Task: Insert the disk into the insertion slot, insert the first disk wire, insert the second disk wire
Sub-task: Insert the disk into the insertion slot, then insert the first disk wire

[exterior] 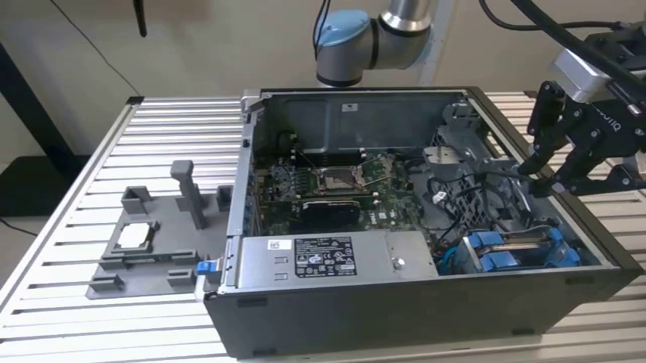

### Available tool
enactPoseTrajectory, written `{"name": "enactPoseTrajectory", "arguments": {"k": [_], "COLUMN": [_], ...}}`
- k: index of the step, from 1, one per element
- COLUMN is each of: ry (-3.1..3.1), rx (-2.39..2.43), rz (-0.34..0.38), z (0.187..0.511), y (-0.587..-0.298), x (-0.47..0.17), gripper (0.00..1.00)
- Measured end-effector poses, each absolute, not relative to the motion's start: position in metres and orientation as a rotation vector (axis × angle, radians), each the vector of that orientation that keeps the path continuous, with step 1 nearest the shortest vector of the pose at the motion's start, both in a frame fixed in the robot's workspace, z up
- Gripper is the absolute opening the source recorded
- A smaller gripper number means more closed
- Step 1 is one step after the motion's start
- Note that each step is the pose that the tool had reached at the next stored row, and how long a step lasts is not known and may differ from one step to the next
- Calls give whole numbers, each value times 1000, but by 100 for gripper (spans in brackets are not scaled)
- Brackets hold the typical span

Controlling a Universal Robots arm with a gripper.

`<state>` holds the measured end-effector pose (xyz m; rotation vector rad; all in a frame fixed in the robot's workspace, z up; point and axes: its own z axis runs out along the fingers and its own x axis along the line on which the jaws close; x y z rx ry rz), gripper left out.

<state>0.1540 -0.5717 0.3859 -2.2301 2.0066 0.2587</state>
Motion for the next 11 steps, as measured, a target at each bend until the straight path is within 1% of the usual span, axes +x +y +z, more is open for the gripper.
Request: {"name": "enactPoseTrajectory", "arguments": {"k": [3,8,11], "ry": [1979,1949,1925], "rx": [-2213,-2193,-2179], "rz": [196,130,63], "z": [386,389,389], "y": [-572,-572,-571], "x": [149,139,135], "gripper": [39,39,39]}}
